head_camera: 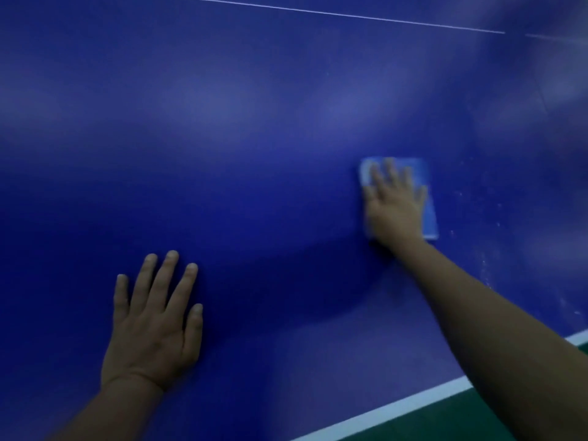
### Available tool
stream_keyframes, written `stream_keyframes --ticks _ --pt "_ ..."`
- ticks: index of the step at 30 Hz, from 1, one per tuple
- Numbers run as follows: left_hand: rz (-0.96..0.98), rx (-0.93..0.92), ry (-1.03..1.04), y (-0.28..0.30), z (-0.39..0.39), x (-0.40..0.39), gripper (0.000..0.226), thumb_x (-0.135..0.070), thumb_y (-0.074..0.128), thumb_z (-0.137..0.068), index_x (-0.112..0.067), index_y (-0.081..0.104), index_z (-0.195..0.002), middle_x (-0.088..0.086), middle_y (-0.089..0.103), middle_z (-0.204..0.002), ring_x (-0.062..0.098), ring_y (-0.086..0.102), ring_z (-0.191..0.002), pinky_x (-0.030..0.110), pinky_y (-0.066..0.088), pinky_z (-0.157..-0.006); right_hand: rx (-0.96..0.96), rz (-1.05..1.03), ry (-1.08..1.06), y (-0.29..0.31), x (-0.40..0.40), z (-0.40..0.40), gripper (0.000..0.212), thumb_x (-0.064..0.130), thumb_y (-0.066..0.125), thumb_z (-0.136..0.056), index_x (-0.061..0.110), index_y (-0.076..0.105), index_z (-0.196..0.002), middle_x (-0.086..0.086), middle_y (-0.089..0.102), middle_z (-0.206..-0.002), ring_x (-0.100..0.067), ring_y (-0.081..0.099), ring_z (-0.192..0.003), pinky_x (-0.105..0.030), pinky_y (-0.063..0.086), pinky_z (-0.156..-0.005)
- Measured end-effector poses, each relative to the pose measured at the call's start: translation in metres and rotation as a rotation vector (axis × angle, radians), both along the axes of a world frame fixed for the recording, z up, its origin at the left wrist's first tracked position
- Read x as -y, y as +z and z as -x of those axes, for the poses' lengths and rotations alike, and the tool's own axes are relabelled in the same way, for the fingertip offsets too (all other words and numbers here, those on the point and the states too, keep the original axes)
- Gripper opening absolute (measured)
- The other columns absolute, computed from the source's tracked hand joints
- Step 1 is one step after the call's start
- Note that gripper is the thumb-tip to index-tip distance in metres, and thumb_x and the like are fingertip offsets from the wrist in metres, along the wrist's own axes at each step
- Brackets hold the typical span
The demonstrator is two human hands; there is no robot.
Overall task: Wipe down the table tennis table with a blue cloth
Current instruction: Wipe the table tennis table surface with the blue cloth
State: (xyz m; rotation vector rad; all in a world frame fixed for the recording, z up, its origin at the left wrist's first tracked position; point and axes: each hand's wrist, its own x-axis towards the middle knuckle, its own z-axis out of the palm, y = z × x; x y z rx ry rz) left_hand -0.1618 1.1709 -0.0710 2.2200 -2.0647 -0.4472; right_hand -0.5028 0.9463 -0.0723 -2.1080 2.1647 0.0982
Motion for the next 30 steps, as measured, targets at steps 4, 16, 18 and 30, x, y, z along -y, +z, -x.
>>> stream_keyframes --ticks 4,16,18,30 --pt "-0.01 -0.011 -0.007 -0.001 -0.001 0.0 0.062 -0.042 0.031 -0.093 -0.011 0.045 -0.146 0.014 0.032 -0.158 0.032 0.019 -0.149 0.055 0.002 -0.12 0.113 0.049 -0.527 0.007 0.003 0.005 0.054 0.051 0.024 -0.103 0.043 0.017 -0.157 0.009 0.008 -0.167 -0.026 0.002 -0.154 -0.066 0.0 -0.118" --pt "-0.09 -0.01 -0.008 0.004 -0.002 -0.002 0.064 -0.048 0.009 -0.102 -0.015 0.039 -0.148 0.011 0.029 -0.16 0.031 0.019 -0.15 0.06 0.011 -0.118 0.08 -0.04 -0.198 0.006 0.016 -0.002 0.061 0.055 0.02 -0.096 0.044 0.018 -0.156 0.012 0.008 -0.167 -0.023 0.002 -0.154 -0.064 0.001 -0.119" --pt "-0.089 -0.014 -0.009 0.003 -0.003 -0.001 0.063 -0.047 0.011 -0.102 -0.015 0.039 -0.149 0.01 0.029 -0.16 0.03 0.019 -0.15 0.061 0.014 -0.117 0.065 -0.015 -0.069 0.002 0.001 -0.04 0.065 0.056 0.019 -0.092 0.042 0.025 -0.155 0.009 0.013 -0.167 -0.027 0.007 -0.154 -0.066 0.003 -0.117" --pt "-0.033 0.036 0.008 0.006 0.001 0.002 0.063 -0.047 0.014 -0.103 -0.012 0.046 -0.145 0.009 0.035 -0.157 0.03 0.025 -0.148 0.059 0.019 -0.115 -0.099 0.018 0.76 -0.005 0.088 -0.118 0.062 0.038 0.029 -0.095 0.032 0.024 -0.157 -0.005 0.016 -0.166 -0.043 0.012 -0.15 -0.075 0.015 -0.11"
